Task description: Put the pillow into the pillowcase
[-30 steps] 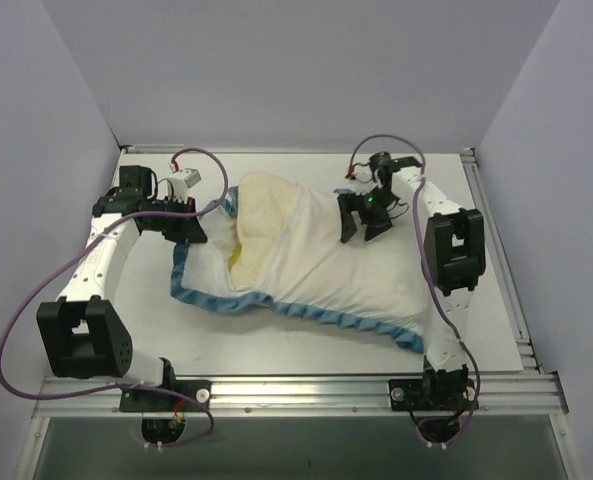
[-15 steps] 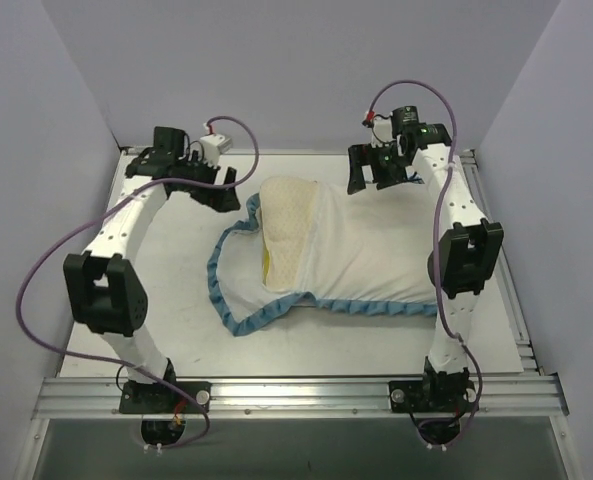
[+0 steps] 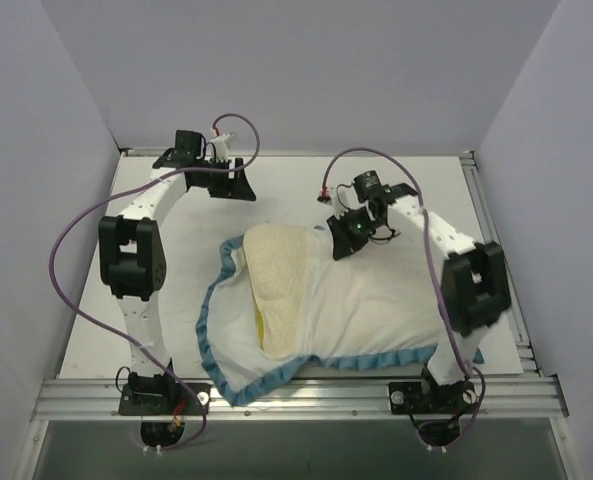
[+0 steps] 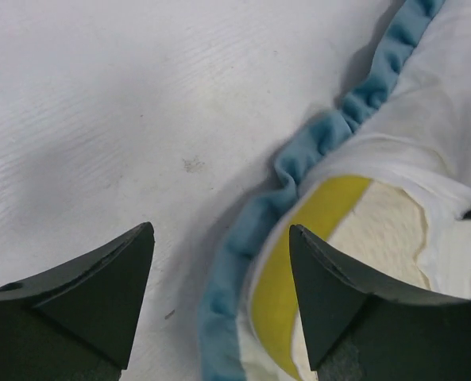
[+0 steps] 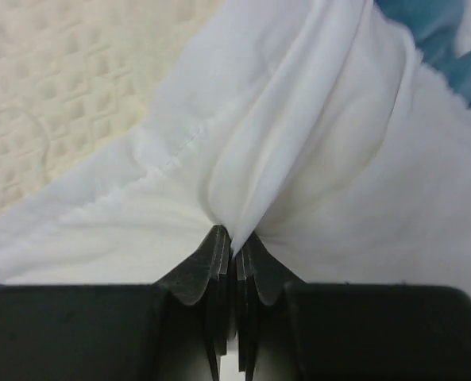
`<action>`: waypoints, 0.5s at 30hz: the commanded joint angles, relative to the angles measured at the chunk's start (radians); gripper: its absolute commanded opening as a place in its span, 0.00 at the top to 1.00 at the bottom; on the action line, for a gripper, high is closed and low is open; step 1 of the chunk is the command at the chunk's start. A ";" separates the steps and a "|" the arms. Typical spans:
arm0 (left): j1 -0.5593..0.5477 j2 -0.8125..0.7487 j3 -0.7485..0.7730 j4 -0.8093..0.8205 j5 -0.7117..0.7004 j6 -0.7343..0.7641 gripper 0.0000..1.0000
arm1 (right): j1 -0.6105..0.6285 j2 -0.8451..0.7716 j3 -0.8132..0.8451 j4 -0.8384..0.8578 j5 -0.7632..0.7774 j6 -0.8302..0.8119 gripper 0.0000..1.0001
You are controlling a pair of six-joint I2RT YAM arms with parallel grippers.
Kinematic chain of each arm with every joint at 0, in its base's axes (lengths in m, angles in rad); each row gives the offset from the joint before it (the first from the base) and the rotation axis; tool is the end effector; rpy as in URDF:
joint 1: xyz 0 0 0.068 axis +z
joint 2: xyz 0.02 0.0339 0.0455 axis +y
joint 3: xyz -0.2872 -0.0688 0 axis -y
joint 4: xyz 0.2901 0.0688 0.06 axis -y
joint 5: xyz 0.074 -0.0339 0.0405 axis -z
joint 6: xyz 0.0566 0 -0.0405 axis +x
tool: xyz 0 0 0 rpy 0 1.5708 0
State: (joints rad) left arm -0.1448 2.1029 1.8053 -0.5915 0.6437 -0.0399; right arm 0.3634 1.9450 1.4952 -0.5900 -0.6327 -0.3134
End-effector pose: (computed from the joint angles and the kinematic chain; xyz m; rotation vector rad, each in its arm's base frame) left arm 0.5253 -0.1109 0.2407 0.4071 2.3692 -0.8707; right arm 0.4301 0.1994 0.2056 -1.0430 2.2913 0.8376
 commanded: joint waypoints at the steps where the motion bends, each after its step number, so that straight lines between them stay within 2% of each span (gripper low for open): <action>1: 0.021 -0.083 -0.066 0.107 0.228 -0.041 0.24 | 0.072 -0.356 -0.223 0.036 0.082 -0.238 1.00; 3: 0.021 -0.087 -0.130 0.099 0.296 -0.038 0.28 | 0.078 -0.296 -0.212 0.006 0.151 -0.231 0.99; 4: 0.019 -0.102 -0.147 0.093 0.345 -0.029 0.27 | 0.074 -0.209 -0.167 -0.078 0.154 -0.195 0.91; 5: 0.022 -0.115 -0.159 0.084 0.370 -0.017 0.26 | 0.065 -0.169 -0.094 -0.144 0.136 -0.181 0.81; 6: 0.024 -0.125 -0.172 0.041 0.390 0.027 0.21 | 0.025 -0.140 -0.034 -0.190 0.075 -0.143 0.53; 7: 0.024 -0.154 -0.170 0.004 0.401 0.069 0.18 | 0.002 -0.109 0.064 -0.218 0.044 -0.098 0.43; 9: 0.017 -0.188 -0.175 -0.119 0.403 0.195 0.13 | -0.041 -0.086 0.152 -0.228 -0.013 0.023 0.34; 11: 0.011 -0.237 -0.205 -0.191 0.378 0.274 0.10 | -0.046 -0.043 0.290 -0.257 -0.042 0.097 0.32; 15: -0.018 -0.244 -0.257 -0.309 0.266 0.391 0.09 | 0.002 0.076 0.459 -0.310 -0.082 0.126 0.26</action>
State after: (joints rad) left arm -0.1390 1.9060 1.5661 -0.7734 0.9447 0.1944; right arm 0.3050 2.0029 1.8355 -0.8040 -0.6331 -0.2584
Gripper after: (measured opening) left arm 0.914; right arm 0.733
